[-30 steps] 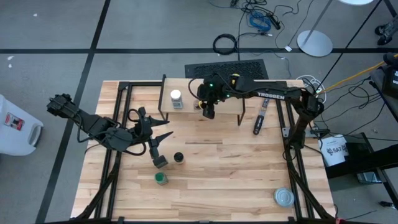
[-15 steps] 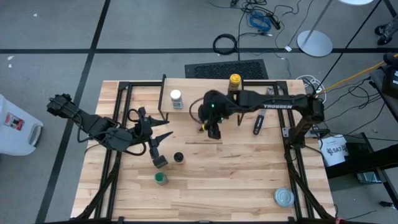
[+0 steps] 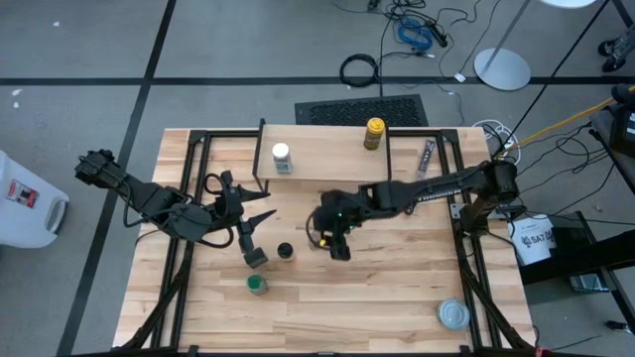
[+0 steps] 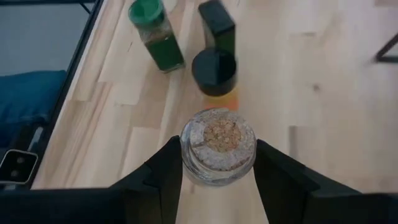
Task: Shelf spices
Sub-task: Remove the light brown seasoning bottle from the shelf
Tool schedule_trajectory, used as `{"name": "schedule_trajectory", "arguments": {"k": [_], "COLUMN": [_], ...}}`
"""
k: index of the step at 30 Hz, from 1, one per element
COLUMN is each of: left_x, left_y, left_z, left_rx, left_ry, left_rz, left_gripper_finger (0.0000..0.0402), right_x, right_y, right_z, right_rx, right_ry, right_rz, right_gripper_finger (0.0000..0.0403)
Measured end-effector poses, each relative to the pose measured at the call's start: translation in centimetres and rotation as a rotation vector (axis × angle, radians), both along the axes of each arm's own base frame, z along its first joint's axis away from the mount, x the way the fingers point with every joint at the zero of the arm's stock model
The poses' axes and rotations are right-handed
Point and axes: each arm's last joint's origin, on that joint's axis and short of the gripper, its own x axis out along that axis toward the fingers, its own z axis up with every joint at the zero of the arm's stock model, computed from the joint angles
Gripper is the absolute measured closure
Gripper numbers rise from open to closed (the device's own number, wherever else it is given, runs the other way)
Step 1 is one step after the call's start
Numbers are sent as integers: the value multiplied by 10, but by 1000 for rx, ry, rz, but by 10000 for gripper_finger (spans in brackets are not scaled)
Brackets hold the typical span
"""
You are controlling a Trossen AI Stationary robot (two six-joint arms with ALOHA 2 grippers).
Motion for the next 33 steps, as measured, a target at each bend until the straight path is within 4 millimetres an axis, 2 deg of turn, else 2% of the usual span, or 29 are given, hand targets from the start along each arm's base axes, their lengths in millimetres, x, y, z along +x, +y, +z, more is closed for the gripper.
{"name": "schedule_trajectory", "arguments": {"k": [8, 13, 17, 24, 33], "left_x": [0, 0, 0, 1, 0], "left_y": [0, 0, 0, 1, 1], "left_z": [0, 0, 1, 1, 1], "left_rx": [-1, -3, -13, -28, -23], "left_ry": [-1, -3, -13, -20, -18], "left_rz": [0, 0, 2, 15, 22], "left_gripper_finger": [203, 203, 203, 203, 203], "right_x": [-8, -17, -19, 3, 40], "right_y": [29, 43, 52, 66, 80], "right_z": [-47, -66, -72, -88, -110], "right_rx": [33, 41, 22, 43, -13], "right_ry": [-125, -213, -285, -378, -319], "right_rz": [-13, 7, -14, 7, 56], "right_gripper_finger": [241, 241, 241, 241, 241]}}
